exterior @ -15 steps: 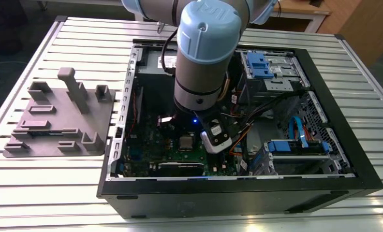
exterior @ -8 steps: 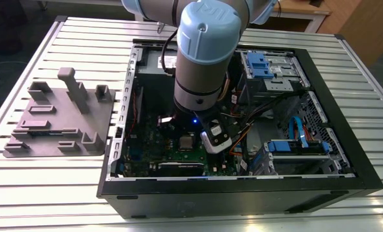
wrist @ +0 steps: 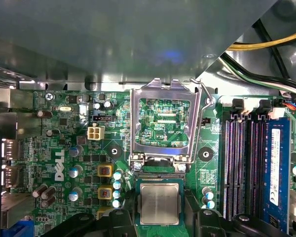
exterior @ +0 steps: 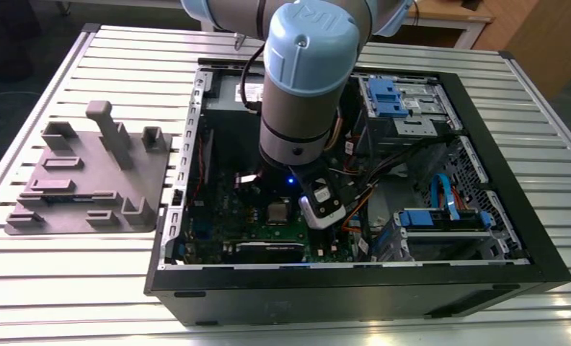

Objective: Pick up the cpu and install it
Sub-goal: 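Place the cpu into insertion slot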

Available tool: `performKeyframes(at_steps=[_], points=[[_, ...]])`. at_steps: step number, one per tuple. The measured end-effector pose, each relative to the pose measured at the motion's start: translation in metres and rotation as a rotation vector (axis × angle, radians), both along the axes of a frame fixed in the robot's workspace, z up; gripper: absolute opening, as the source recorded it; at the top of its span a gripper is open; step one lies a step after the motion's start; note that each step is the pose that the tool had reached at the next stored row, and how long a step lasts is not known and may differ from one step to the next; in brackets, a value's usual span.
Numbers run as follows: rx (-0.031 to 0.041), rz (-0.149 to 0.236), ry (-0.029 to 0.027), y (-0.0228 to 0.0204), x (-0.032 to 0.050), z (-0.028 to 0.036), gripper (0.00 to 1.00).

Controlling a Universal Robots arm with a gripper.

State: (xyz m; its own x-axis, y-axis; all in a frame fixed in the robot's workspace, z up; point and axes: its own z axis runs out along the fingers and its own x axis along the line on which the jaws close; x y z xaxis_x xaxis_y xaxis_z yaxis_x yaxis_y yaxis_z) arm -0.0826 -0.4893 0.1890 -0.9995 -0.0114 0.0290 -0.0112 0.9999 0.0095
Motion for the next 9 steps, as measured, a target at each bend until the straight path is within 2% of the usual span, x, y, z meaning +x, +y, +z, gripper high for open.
performKeyframes(at_steps=[6,7,9], points=[[0.0004,0.000,-0.0005,0.0001,0.0000,-0.0008,0.48],[0.0005,0.000,-0.0007,0.0001,0.0001,-0.0010,0.54],[0.0001,0.000,-0.0005,0.0000,0.0000,-0.0010,0.54]])
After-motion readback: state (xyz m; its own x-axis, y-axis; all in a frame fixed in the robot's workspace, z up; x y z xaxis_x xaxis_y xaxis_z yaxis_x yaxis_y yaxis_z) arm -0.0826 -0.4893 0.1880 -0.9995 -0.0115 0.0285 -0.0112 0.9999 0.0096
